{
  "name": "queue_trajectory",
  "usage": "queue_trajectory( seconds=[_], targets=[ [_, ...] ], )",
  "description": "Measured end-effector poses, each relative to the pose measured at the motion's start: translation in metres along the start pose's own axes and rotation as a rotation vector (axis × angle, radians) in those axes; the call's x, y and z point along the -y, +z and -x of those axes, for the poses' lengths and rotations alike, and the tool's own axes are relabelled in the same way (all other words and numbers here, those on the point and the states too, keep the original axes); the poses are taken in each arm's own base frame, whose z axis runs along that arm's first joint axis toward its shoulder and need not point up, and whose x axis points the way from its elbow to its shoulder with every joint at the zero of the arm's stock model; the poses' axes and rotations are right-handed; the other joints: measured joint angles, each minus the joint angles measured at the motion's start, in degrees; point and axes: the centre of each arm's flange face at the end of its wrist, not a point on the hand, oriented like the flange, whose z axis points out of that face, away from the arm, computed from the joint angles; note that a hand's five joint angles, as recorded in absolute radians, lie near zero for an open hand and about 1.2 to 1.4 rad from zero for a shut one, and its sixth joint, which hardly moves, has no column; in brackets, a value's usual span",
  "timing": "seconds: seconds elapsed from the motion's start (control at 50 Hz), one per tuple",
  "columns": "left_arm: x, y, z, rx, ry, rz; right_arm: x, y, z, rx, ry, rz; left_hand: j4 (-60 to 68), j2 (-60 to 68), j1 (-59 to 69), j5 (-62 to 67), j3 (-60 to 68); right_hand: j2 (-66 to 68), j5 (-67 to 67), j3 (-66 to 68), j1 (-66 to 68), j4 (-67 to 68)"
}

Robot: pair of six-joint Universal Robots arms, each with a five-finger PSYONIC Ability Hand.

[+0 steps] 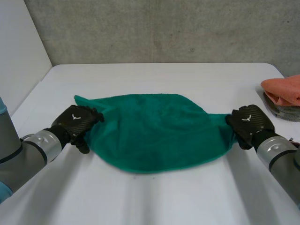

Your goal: Fold the laundry.

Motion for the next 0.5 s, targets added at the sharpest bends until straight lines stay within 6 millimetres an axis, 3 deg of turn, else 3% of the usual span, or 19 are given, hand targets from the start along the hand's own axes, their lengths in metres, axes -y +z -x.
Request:
queue_trajectory(
  seconds=[0.26,0.5],
  targets=[
    [-0.011,-0.006,-0.002,-0.038,0.053,0.069,-0.002,0.002,-0.005,0.004,0.016,-0.002,1.33,1.34,0.23,1.46,0.77,0.0,0.0,0.0,0.0,0.0],
    [-0.023,0.012,-0.004,-0.052,0.055,0.056,-0.003,0.002,-0.004,0.007,0.013,-0.001,6.3,6.14,5.61,6.31,5.8,0.0,0.0,0.0,0.0,0.0]
  ],
)
